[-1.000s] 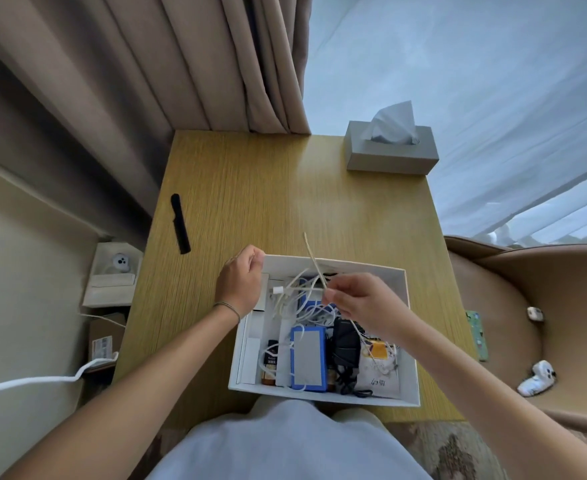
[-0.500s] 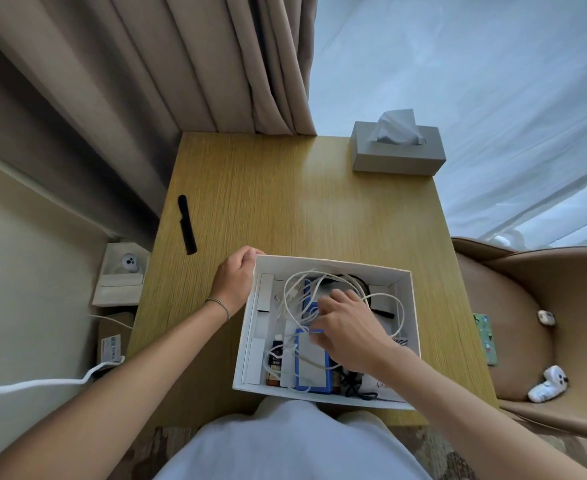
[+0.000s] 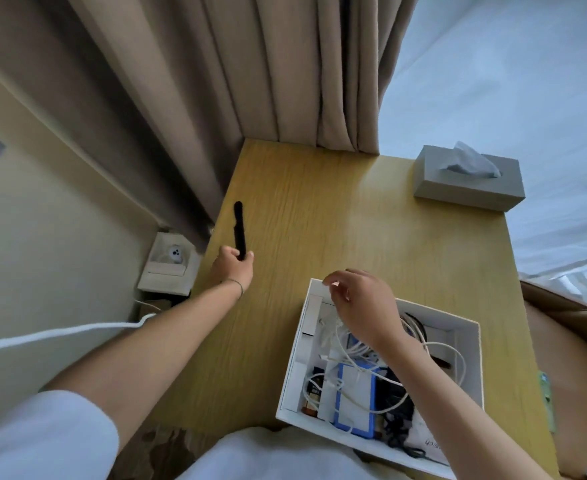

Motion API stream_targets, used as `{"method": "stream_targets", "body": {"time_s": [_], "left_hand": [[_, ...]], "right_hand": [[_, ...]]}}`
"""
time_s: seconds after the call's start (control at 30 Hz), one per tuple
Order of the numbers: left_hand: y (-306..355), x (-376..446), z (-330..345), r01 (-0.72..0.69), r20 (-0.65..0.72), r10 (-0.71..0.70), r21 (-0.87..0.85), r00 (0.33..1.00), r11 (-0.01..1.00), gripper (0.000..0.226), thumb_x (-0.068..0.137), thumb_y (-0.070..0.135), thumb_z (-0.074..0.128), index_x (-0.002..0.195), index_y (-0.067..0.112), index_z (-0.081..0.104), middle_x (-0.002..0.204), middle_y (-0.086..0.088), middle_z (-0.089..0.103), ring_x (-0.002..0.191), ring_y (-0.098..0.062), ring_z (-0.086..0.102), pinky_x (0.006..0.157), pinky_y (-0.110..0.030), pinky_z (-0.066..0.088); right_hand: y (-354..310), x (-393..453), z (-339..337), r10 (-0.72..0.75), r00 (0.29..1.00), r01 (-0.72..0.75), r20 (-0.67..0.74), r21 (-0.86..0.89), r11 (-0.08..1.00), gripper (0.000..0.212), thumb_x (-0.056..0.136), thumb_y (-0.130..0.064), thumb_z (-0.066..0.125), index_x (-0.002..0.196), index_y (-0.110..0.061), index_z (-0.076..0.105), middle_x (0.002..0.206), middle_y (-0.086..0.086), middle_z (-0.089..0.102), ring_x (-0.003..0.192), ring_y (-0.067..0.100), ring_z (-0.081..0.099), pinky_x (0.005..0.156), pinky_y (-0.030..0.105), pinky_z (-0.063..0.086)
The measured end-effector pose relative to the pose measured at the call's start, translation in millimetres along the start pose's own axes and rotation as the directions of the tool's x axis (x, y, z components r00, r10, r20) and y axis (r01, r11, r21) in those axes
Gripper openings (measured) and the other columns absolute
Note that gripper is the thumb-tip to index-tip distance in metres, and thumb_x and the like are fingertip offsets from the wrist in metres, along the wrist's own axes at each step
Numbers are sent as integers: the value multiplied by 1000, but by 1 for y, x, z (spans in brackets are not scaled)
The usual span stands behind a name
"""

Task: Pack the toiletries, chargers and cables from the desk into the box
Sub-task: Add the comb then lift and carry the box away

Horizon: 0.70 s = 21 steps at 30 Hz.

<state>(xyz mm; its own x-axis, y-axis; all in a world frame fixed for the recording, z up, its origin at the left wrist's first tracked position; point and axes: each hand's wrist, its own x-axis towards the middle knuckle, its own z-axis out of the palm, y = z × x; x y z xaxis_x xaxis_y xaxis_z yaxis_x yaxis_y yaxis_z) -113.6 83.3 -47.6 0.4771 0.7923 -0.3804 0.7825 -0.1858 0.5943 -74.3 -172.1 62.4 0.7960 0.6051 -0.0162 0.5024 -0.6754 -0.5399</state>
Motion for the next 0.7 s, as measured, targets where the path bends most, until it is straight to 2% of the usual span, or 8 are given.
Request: {"method": "stream_targets", "body": {"time_s": [0.17, 0.33, 0.47, 0.57, 0.7], "left_hand": [[3, 36, 2, 63, 1, -64, 125, 998, 990, 34, 95, 43, 60, 112, 15, 52, 109, -7, 65, 87, -27, 61, 74, -37, 51], [11, 53, 9, 92, -36, -87, 163, 996, 982, 40, 90, 43, 68, 115, 13, 57, 113, -9, 68, 98, -30, 67, 82, -42, 56], [15, 56, 16, 152, -68, -144, 146, 987, 978, 33, 88, 34, 72, 115, 16, 64, 115, -8, 70, 98, -29, 68, 73, -36, 52], [17, 55, 16, 155, -53, -149, 151, 987, 976, 32, 87, 32, 73, 115, 17, 66, 116, -6, 70, 100, -29, 67, 73, -34, 48], [13, 43, 14, 68, -17, -66, 146, 998, 987, 18, 90, 28, 69, 101, 20, 58, 103, -4, 68, 81, -23, 61, 65, -32, 45]], "right_hand": [[-4, -5, 11, 51, 998, -52, 41, 25, 998, 23, 94, -13, 59, 104, -25, 75, 78, -15, 60, 69, 6, 50, 59, 23, 37], [-4, -11, 13, 71, 996, -74, 60, 48, 996, 23, 94, -12, 59, 104, -25, 75, 80, -14, 64, 71, 7, 54, 62, 24, 44], [-1, -16, 15, 99, 994, -102, 57, 67, 992, 24, 93, -10, 61, 104, -25, 75, 84, -14, 65, 70, 4, 52, 65, 24, 44], [1, -20, 17, 110, 991, -116, 73, 82, 990, 23, 93, -12, 61, 104, -28, 74, 89, -13, 69, 74, 4, 53, 69, 22, 45], [6, -24, 15, 118, 990, -126, 81, 98, 987, 24, 92, -11, 61, 103, -27, 74, 83, -12, 67, 73, 5, 52, 68, 22, 45]]}}
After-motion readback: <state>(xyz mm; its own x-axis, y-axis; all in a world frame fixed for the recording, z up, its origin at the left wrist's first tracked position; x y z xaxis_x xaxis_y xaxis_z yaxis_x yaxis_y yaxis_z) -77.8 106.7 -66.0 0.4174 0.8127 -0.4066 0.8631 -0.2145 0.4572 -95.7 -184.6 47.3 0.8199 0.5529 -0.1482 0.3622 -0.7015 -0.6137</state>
